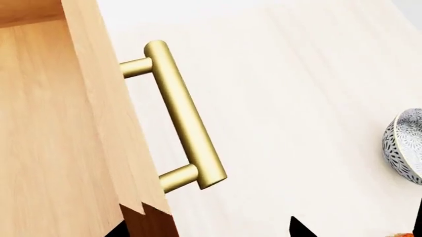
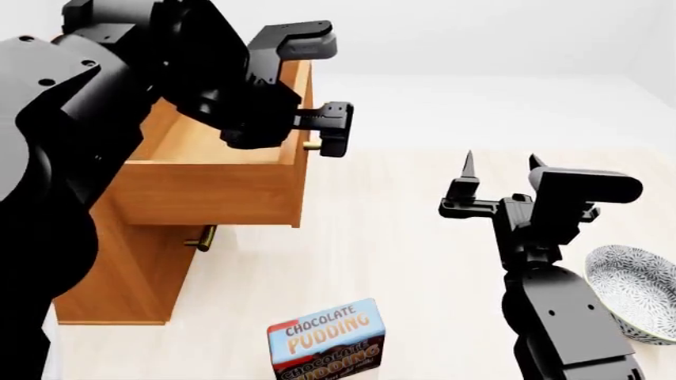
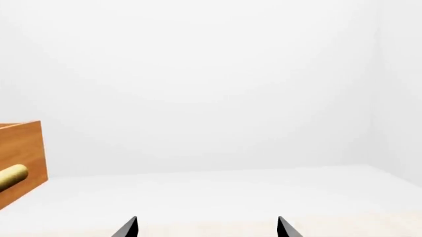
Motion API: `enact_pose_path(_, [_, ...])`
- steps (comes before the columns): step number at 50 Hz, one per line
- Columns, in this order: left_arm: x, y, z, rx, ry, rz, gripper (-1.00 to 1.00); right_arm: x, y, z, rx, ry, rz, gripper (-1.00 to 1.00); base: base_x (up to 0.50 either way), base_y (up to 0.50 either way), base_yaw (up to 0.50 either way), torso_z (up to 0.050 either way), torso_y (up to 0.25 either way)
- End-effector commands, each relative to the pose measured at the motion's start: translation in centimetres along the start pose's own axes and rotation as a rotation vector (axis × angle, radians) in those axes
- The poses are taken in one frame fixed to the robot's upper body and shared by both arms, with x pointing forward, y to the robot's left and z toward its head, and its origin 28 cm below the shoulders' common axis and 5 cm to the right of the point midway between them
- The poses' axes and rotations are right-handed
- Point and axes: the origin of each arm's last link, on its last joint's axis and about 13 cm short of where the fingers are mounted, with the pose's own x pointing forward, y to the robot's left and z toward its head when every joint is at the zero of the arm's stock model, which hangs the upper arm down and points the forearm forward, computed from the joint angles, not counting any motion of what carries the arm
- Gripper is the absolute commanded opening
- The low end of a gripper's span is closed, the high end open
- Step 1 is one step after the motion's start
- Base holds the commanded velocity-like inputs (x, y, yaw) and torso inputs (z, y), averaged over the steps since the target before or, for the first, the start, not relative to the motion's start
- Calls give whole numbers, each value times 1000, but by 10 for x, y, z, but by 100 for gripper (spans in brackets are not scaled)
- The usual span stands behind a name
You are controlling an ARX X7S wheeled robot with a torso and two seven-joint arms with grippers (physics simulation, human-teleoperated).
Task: Put the butter at the back in the top drawer of the cabinet and close it.
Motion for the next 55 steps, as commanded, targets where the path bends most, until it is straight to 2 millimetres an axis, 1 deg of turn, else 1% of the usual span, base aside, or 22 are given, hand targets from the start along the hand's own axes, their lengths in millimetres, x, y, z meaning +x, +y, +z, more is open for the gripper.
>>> enact_pose_path(1, [-2, -20, 13, -15, -122, -28, 100, 0, 0, 0, 1, 2, 0, 100, 0, 0, 0, 0, 0])
enact_pose_path(4, [-4, -21, 17, 4, -159, 19, 100, -1, 0, 0, 0, 2, 0, 100, 0, 0, 0, 0, 0])
enact_pose_path(9, [-11, -22, 23, 21, -196, 45, 100, -1, 1, 1, -2, 0, 2, 100, 0, 0, 0, 0, 0])
enact_pose_path(15, [-28, -20, 32, 43, -280, 68, 100, -2, 1, 2, -5, 5, 5, 100, 0, 0, 0, 0, 2])
enact_pose_path(17, [-46, -14, 23, 19, -350, 83, 100, -2, 0, 3, -6, 9, 8, 100, 0, 0, 0, 0, 0])
enact_pose_path(20, [-70, -29, -4, 92, -422, 30, 100, -2, 0, 5, -9, 14, 9, 100, 0, 0, 0, 0, 0])
enact_pose_path(24, [-95, -32, -35, 121, -515, 13, 100, -3, -1, 7, -10, 21, 8, 100, 0, 0, 0, 0, 0])
enact_pose_path(30, [-113, -28, -75, 121, -594, -11, 100, -5, -5, 15, -19, 34, -5, 100, 0, 0, 0, 0, 0])
enact_pose_path(35, [-118, -24, -101, 128, -622, -34, 100, -6, -13, 33, -46, 62, 0, 100, 0, 0, 0, 0, 0])
enact_pose_path(41, [-119, -20, -116, 130, -629, -58, 100, -7, -30, 61, -125, 111, 3, 100, 0, 0, 0, 0, 0])
enact_pose_path(49, [-116, -16, -125, 131, -607, -94, 100, -19, -53, 96, -259, 239, 72, 100, 0, 0, 0, 0, 0])
enact_pose_path(55, [-117, -15, -128, 129, -603, -107, 100, -24, -67, 113, -385, 434, 187, 100, 0, 0, 0, 0, 0])
